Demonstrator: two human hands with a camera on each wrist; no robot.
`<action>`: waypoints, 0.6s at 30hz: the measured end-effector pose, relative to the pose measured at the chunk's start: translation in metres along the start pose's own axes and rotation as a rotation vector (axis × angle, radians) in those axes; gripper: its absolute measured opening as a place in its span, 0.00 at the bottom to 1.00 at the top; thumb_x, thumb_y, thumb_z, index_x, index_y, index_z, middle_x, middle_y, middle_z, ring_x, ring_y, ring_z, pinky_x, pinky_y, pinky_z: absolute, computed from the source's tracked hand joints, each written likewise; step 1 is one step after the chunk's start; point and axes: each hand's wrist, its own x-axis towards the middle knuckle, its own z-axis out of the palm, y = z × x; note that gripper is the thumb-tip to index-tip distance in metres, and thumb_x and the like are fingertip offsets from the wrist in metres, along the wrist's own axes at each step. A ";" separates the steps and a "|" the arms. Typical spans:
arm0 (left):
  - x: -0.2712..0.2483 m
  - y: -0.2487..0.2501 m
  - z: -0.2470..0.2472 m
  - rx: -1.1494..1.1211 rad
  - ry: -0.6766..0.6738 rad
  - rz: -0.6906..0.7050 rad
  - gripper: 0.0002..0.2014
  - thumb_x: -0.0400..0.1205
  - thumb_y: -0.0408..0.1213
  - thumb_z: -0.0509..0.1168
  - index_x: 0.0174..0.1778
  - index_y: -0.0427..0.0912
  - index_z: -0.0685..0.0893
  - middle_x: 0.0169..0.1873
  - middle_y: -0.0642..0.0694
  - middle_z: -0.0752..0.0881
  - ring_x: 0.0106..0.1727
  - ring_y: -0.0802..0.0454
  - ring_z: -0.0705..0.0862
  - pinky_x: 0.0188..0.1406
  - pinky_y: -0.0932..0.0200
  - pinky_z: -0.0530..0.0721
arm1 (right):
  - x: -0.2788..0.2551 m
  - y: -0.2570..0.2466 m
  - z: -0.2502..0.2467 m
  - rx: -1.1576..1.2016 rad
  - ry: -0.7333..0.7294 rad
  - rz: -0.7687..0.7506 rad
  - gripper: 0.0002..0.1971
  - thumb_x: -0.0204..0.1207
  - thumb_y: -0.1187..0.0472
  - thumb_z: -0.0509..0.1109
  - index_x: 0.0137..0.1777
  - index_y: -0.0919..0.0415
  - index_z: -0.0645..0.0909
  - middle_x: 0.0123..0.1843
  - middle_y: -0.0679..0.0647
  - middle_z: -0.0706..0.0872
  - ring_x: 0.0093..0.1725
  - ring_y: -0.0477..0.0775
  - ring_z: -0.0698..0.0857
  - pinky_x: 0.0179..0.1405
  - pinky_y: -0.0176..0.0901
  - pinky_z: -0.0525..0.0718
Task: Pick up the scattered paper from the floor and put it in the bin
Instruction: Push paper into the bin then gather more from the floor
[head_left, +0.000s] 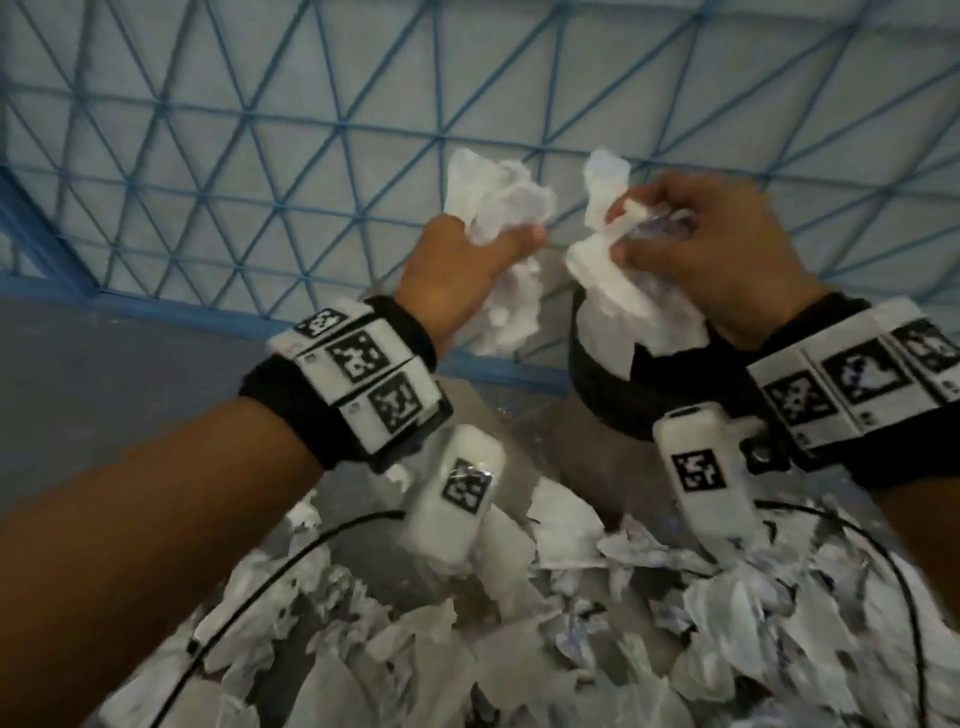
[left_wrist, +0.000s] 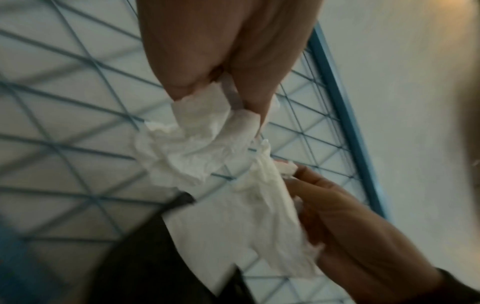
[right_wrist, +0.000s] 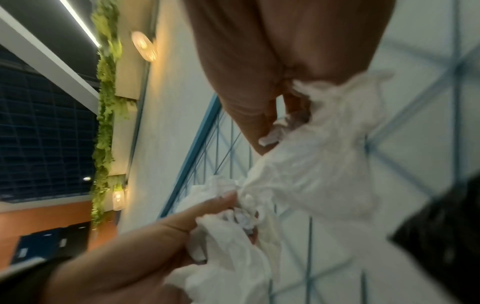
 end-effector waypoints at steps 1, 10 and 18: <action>0.006 0.009 0.023 -0.036 0.008 0.028 0.27 0.59 0.53 0.72 0.53 0.45 0.84 0.56 0.36 0.88 0.57 0.42 0.87 0.60 0.45 0.84 | 0.006 0.004 -0.017 -0.044 0.089 0.004 0.15 0.68 0.70 0.74 0.55 0.65 0.83 0.49 0.58 0.85 0.28 0.22 0.78 0.34 0.14 0.72; 0.009 -0.023 0.156 0.539 -0.124 0.015 0.26 0.82 0.49 0.61 0.69 0.34 0.69 0.67 0.30 0.73 0.68 0.33 0.72 0.68 0.46 0.69 | -0.006 0.087 -0.031 -0.494 -0.183 0.276 0.16 0.77 0.64 0.65 0.63 0.68 0.79 0.63 0.69 0.83 0.65 0.63 0.81 0.67 0.53 0.75; 0.019 -0.001 0.083 0.703 -0.479 0.225 0.16 0.82 0.53 0.59 0.43 0.48 0.87 0.40 0.44 0.90 0.44 0.52 0.86 0.41 0.69 0.77 | -0.006 0.041 -0.040 -0.624 -0.173 0.171 0.19 0.74 0.64 0.66 0.66 0.61 0.75 0.67 0.70 0.77 0.66 0.70 0.76 0.63 0.55 0.75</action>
